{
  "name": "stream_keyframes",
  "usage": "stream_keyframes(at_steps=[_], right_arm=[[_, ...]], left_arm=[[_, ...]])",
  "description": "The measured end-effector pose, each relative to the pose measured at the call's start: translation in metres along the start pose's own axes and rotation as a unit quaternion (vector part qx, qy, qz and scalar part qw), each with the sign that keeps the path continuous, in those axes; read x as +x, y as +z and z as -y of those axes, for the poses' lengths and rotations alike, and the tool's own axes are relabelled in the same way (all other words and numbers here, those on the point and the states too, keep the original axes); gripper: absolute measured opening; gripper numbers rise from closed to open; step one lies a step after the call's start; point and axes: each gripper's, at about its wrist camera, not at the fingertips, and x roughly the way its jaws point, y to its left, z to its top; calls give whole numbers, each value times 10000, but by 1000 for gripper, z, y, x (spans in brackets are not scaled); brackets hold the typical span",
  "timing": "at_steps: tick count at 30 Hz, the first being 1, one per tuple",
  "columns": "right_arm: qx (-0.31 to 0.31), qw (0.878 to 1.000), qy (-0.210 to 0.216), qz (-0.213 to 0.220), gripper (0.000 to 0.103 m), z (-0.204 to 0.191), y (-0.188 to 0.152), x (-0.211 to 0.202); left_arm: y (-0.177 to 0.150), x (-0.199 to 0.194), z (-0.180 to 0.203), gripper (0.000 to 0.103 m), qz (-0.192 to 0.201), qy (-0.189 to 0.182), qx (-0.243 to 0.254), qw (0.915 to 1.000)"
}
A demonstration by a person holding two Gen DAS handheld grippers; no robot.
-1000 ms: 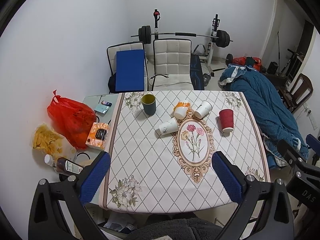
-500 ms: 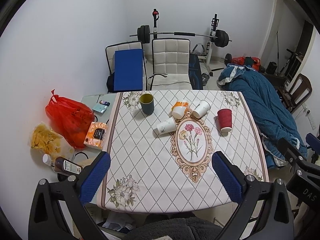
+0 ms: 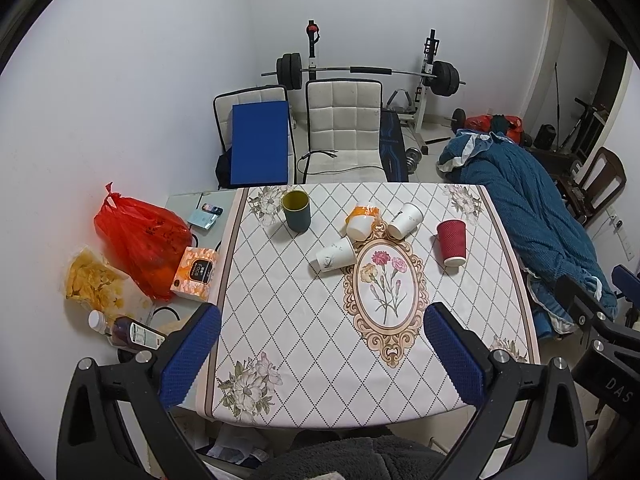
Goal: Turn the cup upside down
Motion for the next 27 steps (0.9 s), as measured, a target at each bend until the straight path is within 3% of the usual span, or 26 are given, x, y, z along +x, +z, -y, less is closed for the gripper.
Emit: stream_keyframes(at_steps=[27], right_arm=[[-9,10000,86,-39,103,-8,6,7]], left_arm=[[6,7,4,103,-38,61,-34,10000]])
